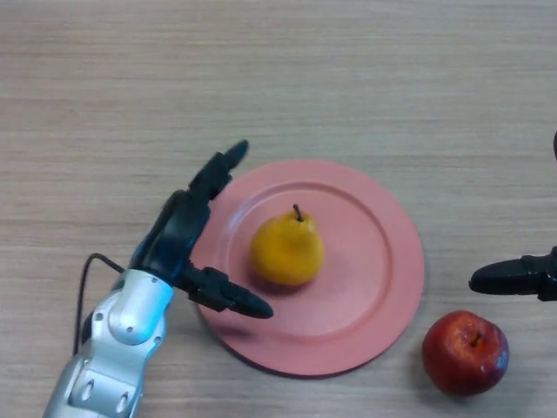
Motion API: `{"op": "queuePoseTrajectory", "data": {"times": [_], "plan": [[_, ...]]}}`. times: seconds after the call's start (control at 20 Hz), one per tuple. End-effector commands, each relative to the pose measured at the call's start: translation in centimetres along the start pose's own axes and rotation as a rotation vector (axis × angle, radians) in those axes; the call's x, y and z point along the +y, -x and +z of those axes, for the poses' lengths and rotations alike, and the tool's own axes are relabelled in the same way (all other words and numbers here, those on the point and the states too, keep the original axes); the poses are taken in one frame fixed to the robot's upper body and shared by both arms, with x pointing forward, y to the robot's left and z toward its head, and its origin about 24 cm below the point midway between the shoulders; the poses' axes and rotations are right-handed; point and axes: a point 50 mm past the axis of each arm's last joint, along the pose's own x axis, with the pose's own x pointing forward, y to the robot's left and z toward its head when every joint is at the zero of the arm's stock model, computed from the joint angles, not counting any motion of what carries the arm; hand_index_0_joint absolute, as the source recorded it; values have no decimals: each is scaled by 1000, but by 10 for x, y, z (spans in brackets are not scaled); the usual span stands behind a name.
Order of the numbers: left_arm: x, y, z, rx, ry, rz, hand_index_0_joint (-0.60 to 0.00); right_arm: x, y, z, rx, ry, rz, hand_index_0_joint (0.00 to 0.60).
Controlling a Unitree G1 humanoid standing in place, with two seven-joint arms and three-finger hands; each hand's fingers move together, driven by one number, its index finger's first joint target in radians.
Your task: Pick up the yellow pear and place it on the plate
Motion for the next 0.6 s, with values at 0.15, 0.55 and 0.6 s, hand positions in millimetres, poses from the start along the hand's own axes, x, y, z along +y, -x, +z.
{"op": "queuePoseTrajectory", "data": {"times": [0.15,0.55,0.6], "plan": [[46,6,45,-237,-18,161,0,-4,2,33,-195,21,-11,0],[109,50,65,-278,410,263,0,2,-8,26,-193,-7,16,0],[115,55,62,-277,434,278,0,2,-9,25,-190,-9,19,0]]}}
